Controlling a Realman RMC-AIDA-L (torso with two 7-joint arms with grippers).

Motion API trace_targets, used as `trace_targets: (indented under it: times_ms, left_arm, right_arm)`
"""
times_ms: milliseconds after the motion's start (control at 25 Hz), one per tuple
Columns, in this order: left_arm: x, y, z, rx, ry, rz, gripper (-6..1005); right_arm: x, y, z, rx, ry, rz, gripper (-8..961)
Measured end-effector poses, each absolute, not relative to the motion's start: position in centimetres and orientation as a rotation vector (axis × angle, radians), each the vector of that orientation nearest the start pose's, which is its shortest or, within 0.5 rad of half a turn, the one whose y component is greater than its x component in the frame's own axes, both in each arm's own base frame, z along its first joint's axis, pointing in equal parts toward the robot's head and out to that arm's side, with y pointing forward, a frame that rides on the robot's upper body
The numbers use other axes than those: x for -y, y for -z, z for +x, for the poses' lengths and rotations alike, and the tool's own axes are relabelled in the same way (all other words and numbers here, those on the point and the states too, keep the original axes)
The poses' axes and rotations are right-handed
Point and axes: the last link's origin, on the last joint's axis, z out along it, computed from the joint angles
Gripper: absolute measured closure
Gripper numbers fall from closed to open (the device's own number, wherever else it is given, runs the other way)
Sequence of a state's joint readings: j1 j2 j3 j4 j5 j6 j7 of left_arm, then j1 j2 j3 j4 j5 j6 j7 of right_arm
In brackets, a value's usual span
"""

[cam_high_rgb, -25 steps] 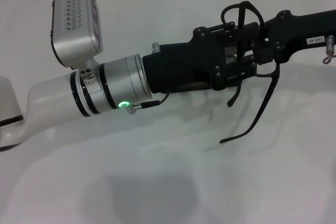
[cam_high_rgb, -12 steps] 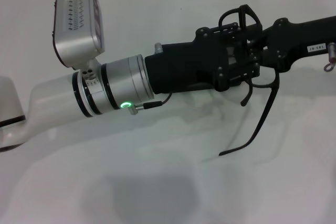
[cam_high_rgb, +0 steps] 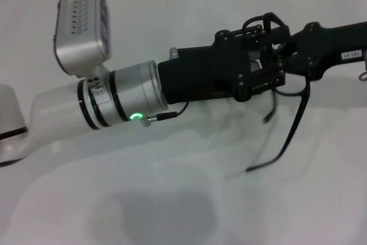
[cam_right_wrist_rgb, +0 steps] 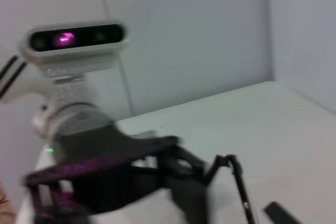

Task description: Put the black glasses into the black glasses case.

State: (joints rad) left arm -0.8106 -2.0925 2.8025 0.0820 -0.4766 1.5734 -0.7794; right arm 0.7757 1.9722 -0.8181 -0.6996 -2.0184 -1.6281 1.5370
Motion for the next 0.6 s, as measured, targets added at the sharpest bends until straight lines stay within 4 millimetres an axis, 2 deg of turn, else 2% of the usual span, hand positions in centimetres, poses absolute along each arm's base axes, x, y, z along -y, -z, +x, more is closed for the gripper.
trace_targets:
  times_ms: [120, 280, 440, 480, 600]
  left_arm:
    - [-31.7, 8.0, -15.4, 0.248, 1.440, -2.637, 438]
    - [-32.1, 7.2, -16.2, 0.260, 1.420, -2.612, 438]
    - [-32.4, 6.9, -17.1, 0.288, 1.384, -2.594, 438]
    - [-32.5, 6.8, -17.3, 0.291, 1.371, -2.592, 438]
    - [-32.9, 6.9, -17.9, 0.315, 1.316, -2.590, 437]
  right_arm:
    - [-39.3, -3.6, 18.8, -0.376, -0.561, -2.879, 902]
    - [-39.5, -5.9, 20.0, -0.362, -0.587, -2.766, 902]
    - [-38.5, -8.6, 20.4, -0.303, -0.731, -2.685, 902]
    - [-37.8, -10.0, 20.5, -0.265, -0.818, -2.637, 902]
    - [-37.2, -11.1, 20.3, -0.216, -0.906, -2.591, 903]
